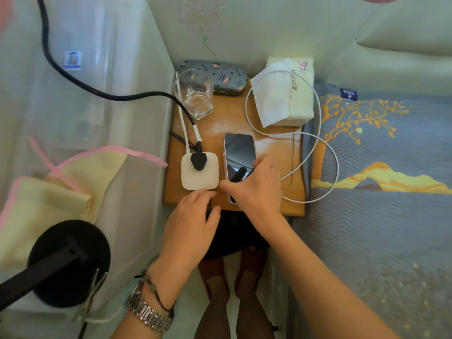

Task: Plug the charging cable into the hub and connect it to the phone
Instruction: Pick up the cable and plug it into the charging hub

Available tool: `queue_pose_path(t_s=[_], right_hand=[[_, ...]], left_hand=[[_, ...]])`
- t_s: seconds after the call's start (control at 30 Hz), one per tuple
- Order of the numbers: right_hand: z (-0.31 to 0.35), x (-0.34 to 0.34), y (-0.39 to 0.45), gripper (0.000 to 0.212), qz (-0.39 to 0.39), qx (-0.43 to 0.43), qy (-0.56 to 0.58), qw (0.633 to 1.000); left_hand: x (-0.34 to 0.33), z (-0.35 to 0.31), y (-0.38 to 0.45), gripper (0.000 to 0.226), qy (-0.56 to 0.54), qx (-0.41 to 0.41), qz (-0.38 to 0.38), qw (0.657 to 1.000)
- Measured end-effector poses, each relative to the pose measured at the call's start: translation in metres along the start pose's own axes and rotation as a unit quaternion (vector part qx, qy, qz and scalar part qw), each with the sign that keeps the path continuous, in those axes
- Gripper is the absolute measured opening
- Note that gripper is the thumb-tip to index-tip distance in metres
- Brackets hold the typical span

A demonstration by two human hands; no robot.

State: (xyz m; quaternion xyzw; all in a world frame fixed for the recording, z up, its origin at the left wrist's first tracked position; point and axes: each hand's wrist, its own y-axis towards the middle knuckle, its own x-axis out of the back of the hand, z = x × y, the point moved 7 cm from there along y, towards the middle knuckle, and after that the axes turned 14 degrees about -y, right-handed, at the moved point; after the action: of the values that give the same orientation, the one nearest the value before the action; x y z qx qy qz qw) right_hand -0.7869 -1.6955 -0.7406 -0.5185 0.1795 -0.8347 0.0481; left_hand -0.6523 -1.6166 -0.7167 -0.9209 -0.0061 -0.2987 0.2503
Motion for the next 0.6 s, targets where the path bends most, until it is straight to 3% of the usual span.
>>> queue_pose_path(t_s=[0.23,0.6], right_hand=[[-0.001,-0.025,0.001,0.066,0.016,-0.011,0.030,0.999],[-0.011,-0.019,0.005,0.064,-0.027,0.006,-0.009,1.000]], left_hand=[[0.004,0.008,-0.001,0.037,-0.001,0.015,-0.015,1.000],[0.003,0.006,0.004,0.035,0.005,0.010,-0.019,1.000]])
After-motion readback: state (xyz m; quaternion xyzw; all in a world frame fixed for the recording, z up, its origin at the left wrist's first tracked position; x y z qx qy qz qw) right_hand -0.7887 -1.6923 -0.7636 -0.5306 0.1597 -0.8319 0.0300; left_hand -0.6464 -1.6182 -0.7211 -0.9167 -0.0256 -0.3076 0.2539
